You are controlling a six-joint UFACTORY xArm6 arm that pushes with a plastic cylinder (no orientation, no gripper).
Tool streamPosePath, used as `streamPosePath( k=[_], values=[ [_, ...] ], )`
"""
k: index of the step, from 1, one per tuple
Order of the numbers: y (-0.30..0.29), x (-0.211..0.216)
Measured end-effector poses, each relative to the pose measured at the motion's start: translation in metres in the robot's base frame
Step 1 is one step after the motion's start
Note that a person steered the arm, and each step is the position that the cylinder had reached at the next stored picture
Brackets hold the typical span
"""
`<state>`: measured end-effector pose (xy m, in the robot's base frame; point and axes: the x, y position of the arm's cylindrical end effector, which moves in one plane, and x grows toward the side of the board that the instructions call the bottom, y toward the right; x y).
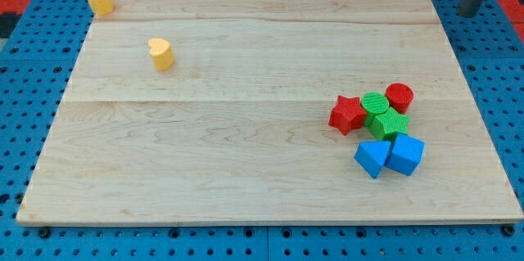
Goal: Move yellow heart at the center top
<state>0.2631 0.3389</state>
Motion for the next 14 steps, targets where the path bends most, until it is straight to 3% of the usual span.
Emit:
streamPosePath(
  k=[2, 8, 9, 12, 14],
  values=[
    [-0.008, -0.004],
    [-0.296, -0.002],
    [-0.338, 0.017],
    [-0.412, 0.133],
    [-0.551, 0.121]
  ],
)
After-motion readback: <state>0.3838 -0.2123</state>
